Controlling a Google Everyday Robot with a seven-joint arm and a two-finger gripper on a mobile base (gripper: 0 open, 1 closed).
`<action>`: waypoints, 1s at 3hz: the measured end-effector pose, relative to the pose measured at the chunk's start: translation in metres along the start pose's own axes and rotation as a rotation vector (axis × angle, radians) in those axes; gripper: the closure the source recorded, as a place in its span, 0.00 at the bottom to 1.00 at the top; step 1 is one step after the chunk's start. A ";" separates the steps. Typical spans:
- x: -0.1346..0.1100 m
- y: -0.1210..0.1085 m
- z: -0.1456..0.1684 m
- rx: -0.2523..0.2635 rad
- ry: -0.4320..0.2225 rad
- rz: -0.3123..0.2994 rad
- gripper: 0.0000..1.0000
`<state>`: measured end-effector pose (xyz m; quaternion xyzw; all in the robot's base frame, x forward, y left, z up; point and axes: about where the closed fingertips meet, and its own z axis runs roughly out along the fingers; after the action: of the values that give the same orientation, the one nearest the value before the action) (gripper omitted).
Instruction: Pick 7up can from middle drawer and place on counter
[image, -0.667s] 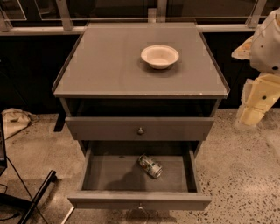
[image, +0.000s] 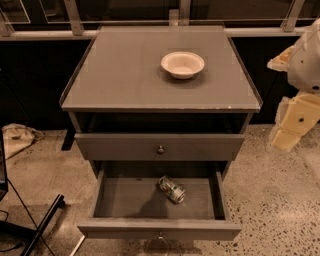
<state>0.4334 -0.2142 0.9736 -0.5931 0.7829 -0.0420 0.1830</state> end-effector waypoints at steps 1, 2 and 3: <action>0.020 0.029 0.022 0.018 -0.081 0.060 0.00; 0.049 0.069 0.074 -0.018 -0.204 0.225 0.00; 0.054 0.086 0.147 -0.071 -0.336 0.389 0.00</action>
Offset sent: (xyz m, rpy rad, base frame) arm 0.0330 -0.0545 -0.1613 0.6266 -0.4862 -0.4611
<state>0.3920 -0.2183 0.8002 -0.4360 0.8418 0.1206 0.2944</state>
